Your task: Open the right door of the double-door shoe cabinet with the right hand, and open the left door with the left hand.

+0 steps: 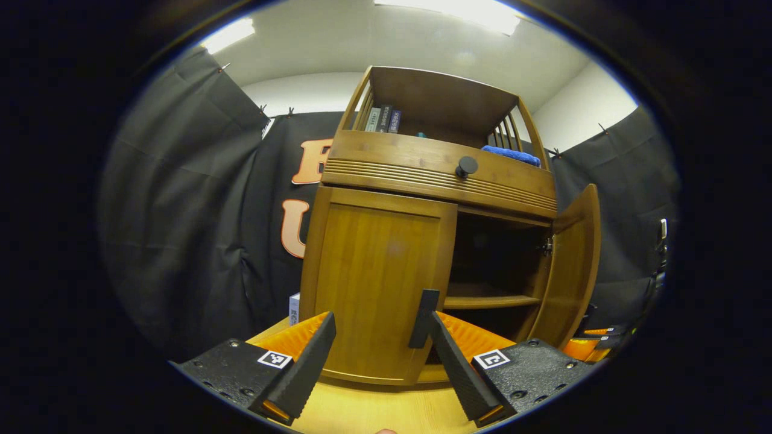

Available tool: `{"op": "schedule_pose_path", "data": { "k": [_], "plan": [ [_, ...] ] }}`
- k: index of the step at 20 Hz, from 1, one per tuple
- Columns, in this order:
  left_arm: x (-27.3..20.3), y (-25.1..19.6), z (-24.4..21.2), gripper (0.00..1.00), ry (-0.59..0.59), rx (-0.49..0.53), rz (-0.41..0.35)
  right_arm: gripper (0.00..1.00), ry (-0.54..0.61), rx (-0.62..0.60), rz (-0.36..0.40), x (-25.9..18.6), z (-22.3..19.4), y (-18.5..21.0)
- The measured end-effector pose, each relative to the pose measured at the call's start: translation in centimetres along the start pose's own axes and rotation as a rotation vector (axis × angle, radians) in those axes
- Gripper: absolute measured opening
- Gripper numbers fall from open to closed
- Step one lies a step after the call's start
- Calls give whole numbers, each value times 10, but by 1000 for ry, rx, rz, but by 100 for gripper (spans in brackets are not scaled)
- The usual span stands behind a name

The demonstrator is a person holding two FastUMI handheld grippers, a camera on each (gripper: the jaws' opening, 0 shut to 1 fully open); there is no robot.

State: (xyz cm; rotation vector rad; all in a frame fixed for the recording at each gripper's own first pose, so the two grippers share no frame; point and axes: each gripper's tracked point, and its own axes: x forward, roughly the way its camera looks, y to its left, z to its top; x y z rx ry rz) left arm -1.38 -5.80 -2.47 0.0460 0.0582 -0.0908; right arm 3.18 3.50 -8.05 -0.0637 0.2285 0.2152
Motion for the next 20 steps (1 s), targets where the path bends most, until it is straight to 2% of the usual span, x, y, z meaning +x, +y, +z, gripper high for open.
{"op": "schedule_pose_path", "data": {
  "k": [1, 3, 4, 5, 6, 8, 9, 10, 12, 13, 14, 15, 16, 17, 18, 19, 20],
  "plan": [
    [1, -5, -1, 91, 3, 0, -10, 29, 0, 6, -10, -1, 0, -2],
    [2, -13, -3, 91, 5, 0, -25, 29, 2, 11, -23, -3, -1, -5],
    [2, -14, -4, 91, 5, 1, -28, 33, 5, 12, -26, -6, -2, -8],
    [1, -15, -6, 91, 7, 2, -30, 29, 12, 13, -27, -8, -2, -10],
    [3, -16, -7, 91, 8, 0, -30, 33, 18, 13, -29, -11, -3, -12],
    [3, -16, -9, 91, 12, -5, -29, 33, 25, 17, -40, -14, -4, -18],
    [2, -16, -10, 91, 13, -5, -26, 37, 29, 20, -49, -17, -5, -23],
    [2, -16, -12, 94, 14, -4, -23, 33, 30, 22, -60, -20, -5, -28],
    [3, -16, -13, 91, 15, 1, -20, 33, 24, 28, -82, -26, -5, -36],
    [4, -17, -13, 94, 15, 2, -21, 38, 19, 34, -92, -28, -3, -41],
    [6, -18, -13, 91, 13, 1, -23, 33, 12, 43, -99, -31, 0, -44],
    [8, -19, -13, 91, 11, -1, -26, 37, 7, 45, -118, -31, 2, -49],
    [8, -20, -13, 91, 8, -4, -30, 29, 8, 39, -135, -33, 2, -56],
    [9, -22, -12, 91, 6, -5, -33, 33, 10, 32, -148, -34, 1, -60],
    [8, -23, -12, 91, 4, -6, -34, 32, 12, 26, -161, -35, 2, -62],
    [8, -23, -12, 91, 3, -6, -35, 38, 13, 21, -174, -35, 2, -64],
    [8, -24, -12, 91, 2, -7, -37, 32, 13, 19, -182, -36, 2, -66]
  ]
}}
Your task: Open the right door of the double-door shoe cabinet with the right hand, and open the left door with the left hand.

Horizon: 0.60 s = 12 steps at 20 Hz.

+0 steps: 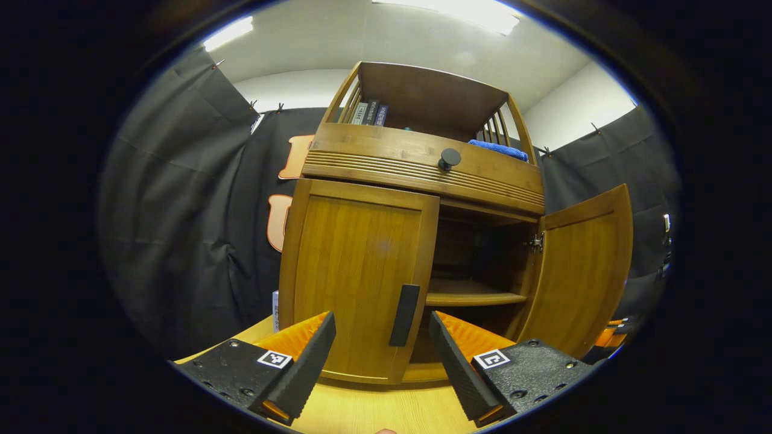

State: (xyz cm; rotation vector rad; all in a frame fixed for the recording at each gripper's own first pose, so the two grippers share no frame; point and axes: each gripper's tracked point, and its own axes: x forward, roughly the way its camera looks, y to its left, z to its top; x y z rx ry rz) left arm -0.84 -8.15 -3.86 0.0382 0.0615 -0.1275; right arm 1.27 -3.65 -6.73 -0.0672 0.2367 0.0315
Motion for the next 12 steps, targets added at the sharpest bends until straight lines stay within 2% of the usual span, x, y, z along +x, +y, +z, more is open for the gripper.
{"op": "schedule_pose_path", "data": {
  "k": [1, 2, 3, 5, 9, 10, 11, 12],
  "plan": [
    [0, 0, 0, 91, 0, 0, -1, 26, -1, 1, -13, 2, 0, -3],
    [0, 0, 0, 91, -1, -1, 0, 16, -3, 6, -28, 2, -1, -12],
    [0, 0, 0, 91, -2, -2, 2, 16, -3, 14, -45, 1, -1, -25],
    [-1, 1, 0, 91, -3, -8, 5, 27, -7, 33, -54, -6, 4, -46],
    [-2, 4, -2, 91, -1, -6, 13, 27, -13, 3, -32, -3, 3, -53],
    [-4, 5, -1, 91, -2, -6, 15, 32, -11, 5, -26, -3, 4, -61],
    [-5, 7, 0, 91, -5, -6, 19, 27, -4, 13, -16, -3, 4, -70],
    [-6, 8, 0, 91, -7, -5, 26, 27, -2, 23, -1, -2, 4, -76]
  ]
}}
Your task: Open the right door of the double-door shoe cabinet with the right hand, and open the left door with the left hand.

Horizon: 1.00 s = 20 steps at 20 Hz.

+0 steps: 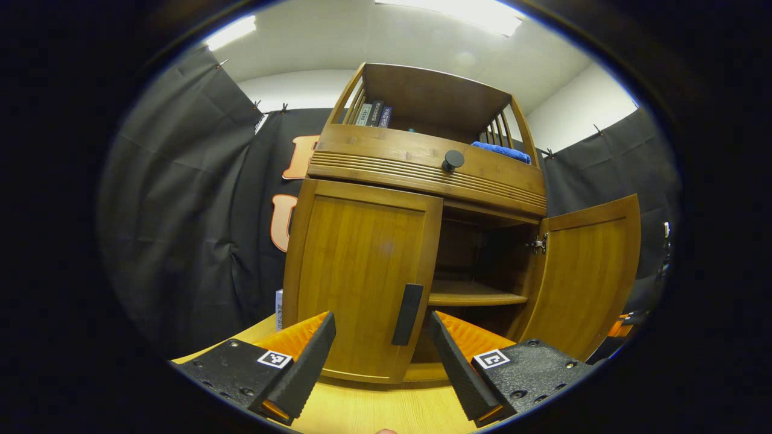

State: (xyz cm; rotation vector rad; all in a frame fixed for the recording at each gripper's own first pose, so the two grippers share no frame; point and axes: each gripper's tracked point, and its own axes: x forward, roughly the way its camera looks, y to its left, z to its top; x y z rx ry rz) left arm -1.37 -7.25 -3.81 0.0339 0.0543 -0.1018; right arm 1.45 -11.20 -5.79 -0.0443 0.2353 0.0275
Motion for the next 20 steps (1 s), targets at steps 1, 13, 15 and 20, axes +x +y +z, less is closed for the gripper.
{"op": "schedule_pose_path", "data": {
  "k": [1, 13, 15, 20],
  "plan": [
    [-2, 2, 0, 91, 1, 2, 7, 27, 5, 9, 16, -1, 1, -5],
    [-11, 24, -2, 91, 10, -14, 59, 24, 44, 3, 38, -14, -8, -28],
    [-11, 24, -3, 91, 11, -9, 57, 41, 56, -1, -16, -25, -12, -44],
    [1, 16, -3, 91, 20, -26, 27, 33, 23, 22, -78, -55, 0, -50]
  ]
}}
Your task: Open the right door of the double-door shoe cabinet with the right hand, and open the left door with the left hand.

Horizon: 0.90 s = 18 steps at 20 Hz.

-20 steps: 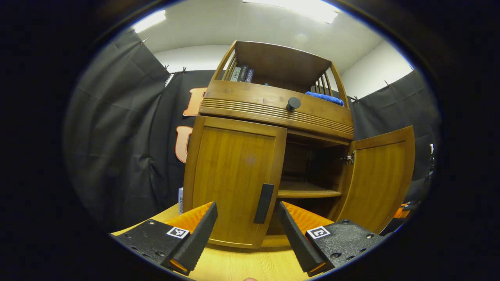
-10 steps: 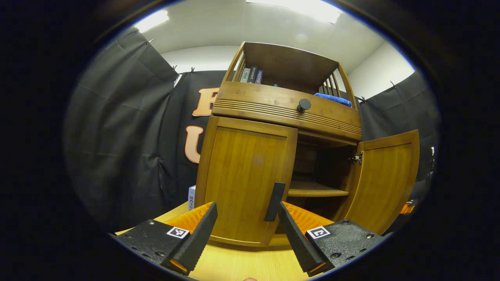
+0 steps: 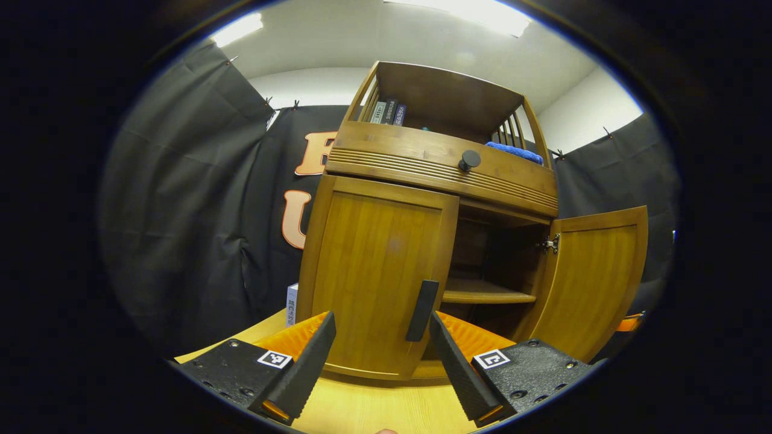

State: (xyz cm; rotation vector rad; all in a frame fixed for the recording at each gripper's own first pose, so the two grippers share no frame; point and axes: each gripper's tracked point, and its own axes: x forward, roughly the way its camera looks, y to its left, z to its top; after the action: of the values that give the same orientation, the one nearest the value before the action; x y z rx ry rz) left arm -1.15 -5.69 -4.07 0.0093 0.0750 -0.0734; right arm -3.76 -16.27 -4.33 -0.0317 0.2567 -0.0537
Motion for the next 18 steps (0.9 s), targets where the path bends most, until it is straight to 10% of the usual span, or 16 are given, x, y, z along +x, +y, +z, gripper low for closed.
{"op": "schedule_pose_path", "data": {
  "k": [16, 18],
  "plan": [
    [64, -20, 2, 91, -51, 35, -42, 33, -107, 52, 138, -34, 21, 105],
    [75, -28, -11, 95, -19, 13, -69, 49, -105, 65, 152, -30, 20, 114]
  ]
}}
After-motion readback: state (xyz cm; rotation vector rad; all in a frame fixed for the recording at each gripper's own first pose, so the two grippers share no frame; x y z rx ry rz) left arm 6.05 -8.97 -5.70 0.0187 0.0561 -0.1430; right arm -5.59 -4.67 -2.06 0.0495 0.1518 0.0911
